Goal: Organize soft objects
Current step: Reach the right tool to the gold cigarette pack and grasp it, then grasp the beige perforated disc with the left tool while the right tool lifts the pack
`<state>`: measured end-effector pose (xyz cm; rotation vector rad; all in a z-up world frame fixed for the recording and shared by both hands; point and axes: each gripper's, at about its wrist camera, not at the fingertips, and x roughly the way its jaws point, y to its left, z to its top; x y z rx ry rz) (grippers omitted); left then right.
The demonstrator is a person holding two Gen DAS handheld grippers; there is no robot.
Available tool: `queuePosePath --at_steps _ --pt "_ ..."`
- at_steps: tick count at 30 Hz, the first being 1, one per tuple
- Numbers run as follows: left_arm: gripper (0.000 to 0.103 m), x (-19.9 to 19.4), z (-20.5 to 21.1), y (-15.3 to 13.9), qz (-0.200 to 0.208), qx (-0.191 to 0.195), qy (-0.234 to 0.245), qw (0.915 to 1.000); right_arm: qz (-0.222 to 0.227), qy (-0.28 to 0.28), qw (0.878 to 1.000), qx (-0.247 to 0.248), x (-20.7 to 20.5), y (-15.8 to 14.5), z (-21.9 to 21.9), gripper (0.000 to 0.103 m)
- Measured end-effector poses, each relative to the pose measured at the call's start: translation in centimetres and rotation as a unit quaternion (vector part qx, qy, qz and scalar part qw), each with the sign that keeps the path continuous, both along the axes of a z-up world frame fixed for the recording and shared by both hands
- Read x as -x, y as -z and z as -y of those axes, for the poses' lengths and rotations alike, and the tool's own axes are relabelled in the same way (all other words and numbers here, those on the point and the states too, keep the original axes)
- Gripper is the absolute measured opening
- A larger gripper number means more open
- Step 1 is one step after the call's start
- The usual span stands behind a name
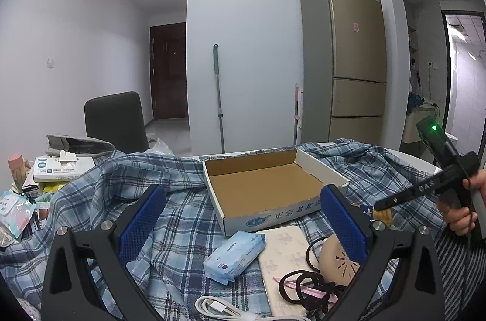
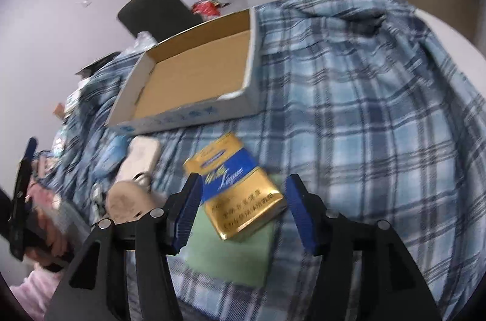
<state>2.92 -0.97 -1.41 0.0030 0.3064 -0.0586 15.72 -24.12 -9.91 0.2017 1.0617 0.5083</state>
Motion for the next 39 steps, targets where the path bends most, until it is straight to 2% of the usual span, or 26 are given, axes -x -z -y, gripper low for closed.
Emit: queuePosePath --at_steps 5,8,11,14,16,20,26,27,29,33,36,39 --pt "0.103 0.0 -0.1 0.0 -0.001 0.004 -0.004 1.0 -0.012 -0.047 0.999 0.005 2.6 -0.3 -1.8 0.056" --pt "0.103 0.1 -0.1 0.0 0.003 0.001 -0.003 1.0 0.03 -0.026 0.997 0.061 3.8 -1.3 -2.9 0.056" --pt "0.103 0.2 0.1 -0.1 0.006 -0.006 -0.003 1.0 0.086 -0.01 0.99 0.11 4.1 -2.3 -4.1 0.066" --pt "0.103 0.2 0.1 -0.1 0.007 -0.006 -0.002 1.0 0.108 -0.026 0.984 0.138 3.6 -2.3 -5.5 0.066" --pt "0.103 0.2 0.2 0.0 0.005 -0.006 -0.002 1.0 0.106 -0.032 0.982 0.15 3.0 -2.0 -6.0 0.066" --pt "0.103 0.1 0.3 -0.1 -0.002 -0.006 0.002 1.0 0.076 -0.053 0.985 0.146 2.1 -0.5 -6.4 0.066" --pt "0.103 -0.1 0.6 0.0 -0.007 -0.012 0.012 0.9998 0.061 -0.056 0.984 0.156 1.6 0.7 -7.1 0.066" --pt "0.103 -0.2 0.7 0.0 -0.007 -0.014 0.014 0.9998 0.06 -0.054 0.984 0.157 1.6 0.8 -7.1 0.055" --pt "0.103 -0.2 0.8 0.1 -0.007 -0.016 0.017 0.9997 0.061 -0.049 0.985 0.155 1.6 0.9 -6.9 0.052" --pt "0.103 -0.3 1.0 0.1 -0.01 -0.02 0.027 0.9994 0.108 -0.021 0.983 0.144 2.9 -0.9 -5.9 0.052" --pt "0.103 -0.5 1.5 0.3 -0.02 -0.028 0.053 0.998 0.146 0.0 0.983 0.115 4.7 -2.9 -4.6 0.052" --pt "0.103 -1.1 2.9 0.6 -0.041 -0.052 0.084 0.9942 0.202 0.024 0.972 0.115 7.3 -4.6 -3.6 0.052"
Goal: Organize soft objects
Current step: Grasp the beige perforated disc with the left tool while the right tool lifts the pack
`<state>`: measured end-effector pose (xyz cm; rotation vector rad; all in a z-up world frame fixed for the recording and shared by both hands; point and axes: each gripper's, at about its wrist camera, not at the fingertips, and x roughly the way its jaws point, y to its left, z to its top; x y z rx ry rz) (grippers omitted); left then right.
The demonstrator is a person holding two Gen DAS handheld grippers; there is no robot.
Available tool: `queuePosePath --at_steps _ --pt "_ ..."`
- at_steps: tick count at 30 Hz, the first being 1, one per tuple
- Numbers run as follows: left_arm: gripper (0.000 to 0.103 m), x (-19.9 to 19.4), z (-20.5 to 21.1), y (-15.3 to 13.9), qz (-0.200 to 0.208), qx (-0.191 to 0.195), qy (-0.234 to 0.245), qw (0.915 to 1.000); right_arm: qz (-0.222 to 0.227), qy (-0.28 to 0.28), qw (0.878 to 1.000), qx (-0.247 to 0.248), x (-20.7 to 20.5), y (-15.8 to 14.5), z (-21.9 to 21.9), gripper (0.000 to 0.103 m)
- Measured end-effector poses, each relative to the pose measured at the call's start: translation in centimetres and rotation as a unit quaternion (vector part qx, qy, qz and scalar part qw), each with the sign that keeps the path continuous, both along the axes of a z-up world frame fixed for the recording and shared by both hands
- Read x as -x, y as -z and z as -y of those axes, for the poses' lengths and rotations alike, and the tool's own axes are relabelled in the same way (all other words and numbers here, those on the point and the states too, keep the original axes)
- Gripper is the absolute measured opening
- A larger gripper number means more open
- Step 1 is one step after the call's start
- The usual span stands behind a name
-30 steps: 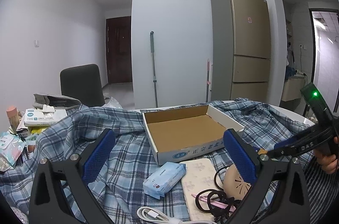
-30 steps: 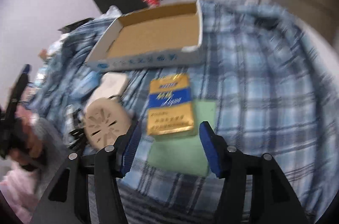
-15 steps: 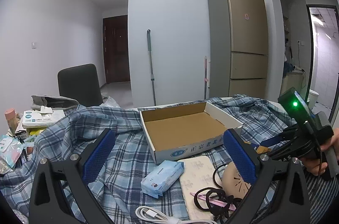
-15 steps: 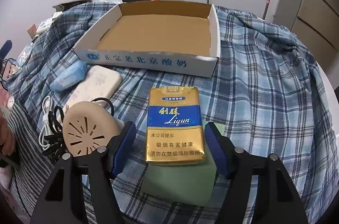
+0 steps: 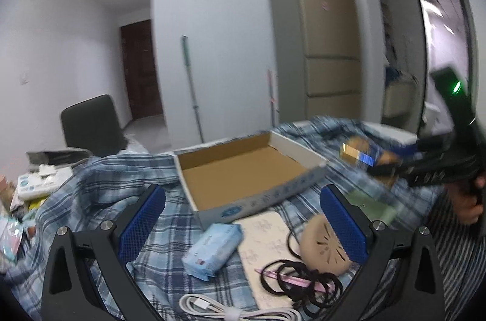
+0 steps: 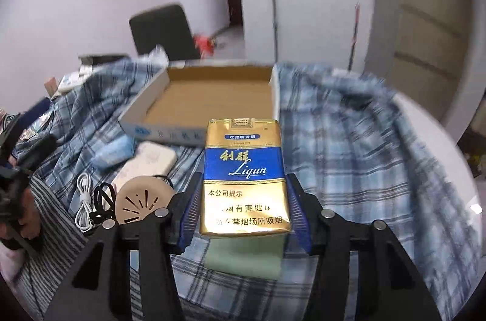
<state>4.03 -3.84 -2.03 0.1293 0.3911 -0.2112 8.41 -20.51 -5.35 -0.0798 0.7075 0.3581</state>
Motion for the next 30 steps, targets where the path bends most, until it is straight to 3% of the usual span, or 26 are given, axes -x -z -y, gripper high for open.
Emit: queuePosePath --at_steps 3,4,8,15,25,28,30 --pt "0.102 -0.4 1.9 0.7 -0.021 -0.039 0.024 0.9987 0.051 0.01 0.999 0.011 2.0 -0.6 0.4 0.052" --pt "0.097 -0.4 2.5 0.8 -0.025 -0.052 0.033 0.9978 0.062 0.014 0.998 0.014 2.4 -0.6 0.5 0.052" --pt "0.093 -0.4 5.4 1.7 -0.047 -0.109 0.064 0.9909 0.065 0.025 0.998 -0.001 2.3 -0.2 1.0 0.053" --pt "0.092 -1.5 11.0 5.1 -0.13 -0.216 0.11 0.9614 0.058 0.014 0.998 -0.013 2.3 0.2 1.3 0.053" --pt "0.092 -5.0 12.3 7.9 -0.222 -0.23 0.097 0.9424 0.053 0.016 0.998 -0.03 2.4 0.4 2.0 0.054" --pt "0.091 -5.7 11.4 8.2 -0.246 -0.202 0.096 0.943 0.053 0.015 0.998 -0.032 2.4 0.4 2.0 0.054" --pt "0.078 -6.0 10.7 8.0 -0.26 -0.173 0.103 0.9444 0.053 0.015 0.998 -0.033 2.4 0.4 2.1 0.054"
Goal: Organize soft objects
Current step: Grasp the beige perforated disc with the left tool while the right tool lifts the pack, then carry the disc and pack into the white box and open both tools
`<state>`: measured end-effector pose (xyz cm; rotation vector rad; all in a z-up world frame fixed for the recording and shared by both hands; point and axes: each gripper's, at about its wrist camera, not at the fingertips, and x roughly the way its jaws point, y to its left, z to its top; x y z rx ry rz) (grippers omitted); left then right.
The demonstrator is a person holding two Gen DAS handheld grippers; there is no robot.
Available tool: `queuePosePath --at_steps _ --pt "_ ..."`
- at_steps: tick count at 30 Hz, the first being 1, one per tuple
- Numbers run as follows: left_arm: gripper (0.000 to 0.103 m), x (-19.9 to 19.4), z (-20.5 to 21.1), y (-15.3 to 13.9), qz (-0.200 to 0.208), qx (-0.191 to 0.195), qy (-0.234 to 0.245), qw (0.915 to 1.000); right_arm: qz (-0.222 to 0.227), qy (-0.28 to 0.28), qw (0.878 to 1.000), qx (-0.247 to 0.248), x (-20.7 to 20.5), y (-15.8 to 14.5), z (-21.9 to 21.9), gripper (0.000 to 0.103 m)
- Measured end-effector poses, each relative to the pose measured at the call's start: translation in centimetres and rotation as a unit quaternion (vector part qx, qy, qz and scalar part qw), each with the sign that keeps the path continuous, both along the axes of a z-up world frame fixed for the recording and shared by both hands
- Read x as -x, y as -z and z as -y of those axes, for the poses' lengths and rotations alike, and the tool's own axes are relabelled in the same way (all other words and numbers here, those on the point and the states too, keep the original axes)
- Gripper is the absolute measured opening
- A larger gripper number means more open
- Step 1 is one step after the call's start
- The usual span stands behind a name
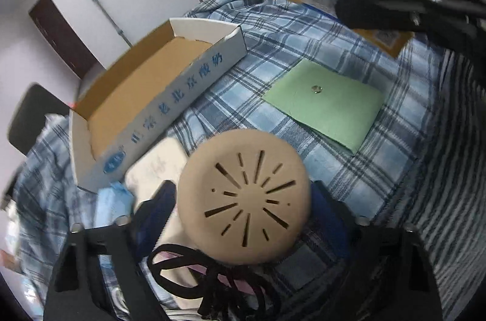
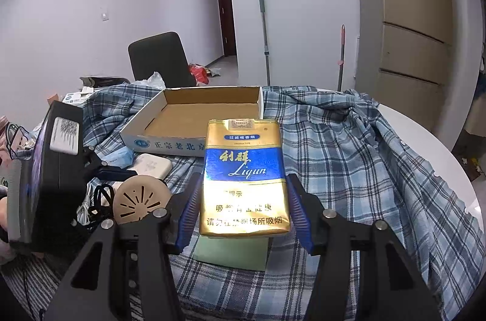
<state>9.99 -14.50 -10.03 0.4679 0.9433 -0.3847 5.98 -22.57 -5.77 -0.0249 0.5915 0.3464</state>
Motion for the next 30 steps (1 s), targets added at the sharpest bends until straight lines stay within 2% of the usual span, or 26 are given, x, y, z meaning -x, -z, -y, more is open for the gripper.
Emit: queuePosePath --at_steps 4,8,10,12,16,18,25,30 --pt "0.073 0.6 -1.1 -1.1 0.008 0.039 0.001 0.9992 -0.002 0.001 1.0 -0.002 -0.1 0.1 0.1 0.054" --pt "0.073 2.8 -2.2 -3.1 0.071 0.069 0.011 0.995 -0.003 0.002 1.0 -0.002 -0.1 0.0 0.2 0.054" --pt "0.073 4.4 -3.1 -4.2 0.117 0.095 0.017 0.9884 -0.003 0.002 1.0 -0.003 -0.2 0.0 0.2 0.054" --pt "0.073 5.8 -4.3 -5.3 0.163 0.127 0.016 0.9784 0.001 0.002 1.0 -0.003 -0.1 0.0 0.2 0.054" --pt "0.073 7.1 -6.2 -7.1 0.224 0.167 -0.006 0.9601 0.019 0.001 1.0 -0.002 0.6 -0.2 0.0 0.054" --pt "0.073 7.3 -6.9 -7.6 0.24 0.18 -0.017 0.9537 0.03 0.001 1.0 0.001 0.9 -0.4 -0.1 0.054" --pt "0.074 7.8 -8.3 -8.3 0.266 0.198 -0.046 0.9422 0.078 0.001 0.997 0.018 2.6 -1.1 -0.8 0.054" --pt "0.074 8.7 -8.8 -9.1 0.289 0.2 -0.056 0.9347 0.089 0.003 0.995 0.035 2.9 -1.4 -1.4 0.054"
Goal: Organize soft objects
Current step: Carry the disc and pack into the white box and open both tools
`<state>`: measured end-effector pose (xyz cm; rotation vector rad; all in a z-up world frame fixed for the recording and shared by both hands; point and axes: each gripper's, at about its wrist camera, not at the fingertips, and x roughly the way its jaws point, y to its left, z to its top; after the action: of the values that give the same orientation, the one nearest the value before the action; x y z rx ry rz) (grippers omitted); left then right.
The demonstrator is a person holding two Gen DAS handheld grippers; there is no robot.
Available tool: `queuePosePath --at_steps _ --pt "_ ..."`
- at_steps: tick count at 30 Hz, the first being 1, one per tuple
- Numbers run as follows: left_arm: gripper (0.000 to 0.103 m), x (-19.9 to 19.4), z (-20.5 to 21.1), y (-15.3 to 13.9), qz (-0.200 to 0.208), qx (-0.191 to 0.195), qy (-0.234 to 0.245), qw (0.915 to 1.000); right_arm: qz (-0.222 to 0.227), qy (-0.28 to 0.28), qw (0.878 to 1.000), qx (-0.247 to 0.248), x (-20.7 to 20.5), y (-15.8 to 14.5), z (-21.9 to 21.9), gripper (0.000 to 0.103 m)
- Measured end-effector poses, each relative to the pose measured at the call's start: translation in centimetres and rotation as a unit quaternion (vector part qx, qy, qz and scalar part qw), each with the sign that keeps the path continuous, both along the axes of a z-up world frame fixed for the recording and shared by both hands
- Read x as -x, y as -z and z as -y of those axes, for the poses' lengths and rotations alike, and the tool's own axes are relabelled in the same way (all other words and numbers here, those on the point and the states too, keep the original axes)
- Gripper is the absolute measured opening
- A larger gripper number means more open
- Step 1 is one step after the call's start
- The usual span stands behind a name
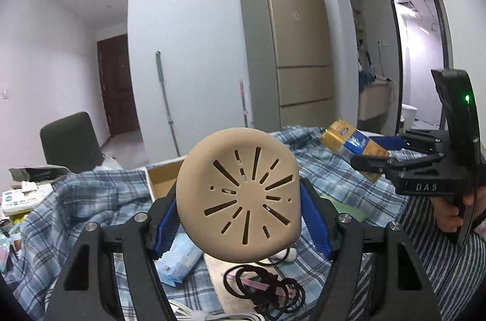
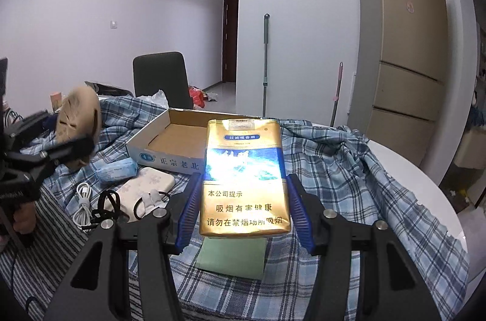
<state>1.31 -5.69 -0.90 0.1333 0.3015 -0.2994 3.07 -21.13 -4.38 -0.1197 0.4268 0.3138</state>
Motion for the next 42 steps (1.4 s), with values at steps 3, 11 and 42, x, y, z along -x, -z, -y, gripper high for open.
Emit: queuePosePath --at_steps 3,11,42 --pt "0.074 0.2 -0.8 -1.7 -0.002 0.027 -0.015 0.9995 0.02 0.003 1.0 0.005 0.7 -1.2 -0.5 0.054" --pt "0.074 -1.8 -0.9 -8.4 0.033 0.048 -0.08 0.9951 0.095 -0.003 0.995 -0.01 0.6 -8.2 -3.2 0.054" --pt "0.076 -22.1 -4.0 -0.5 -0.193 0.041 -0.177 0.9642 -0.119 0.026 0.993 -0.009 -19.0 -0.2 -8.0 0.054"
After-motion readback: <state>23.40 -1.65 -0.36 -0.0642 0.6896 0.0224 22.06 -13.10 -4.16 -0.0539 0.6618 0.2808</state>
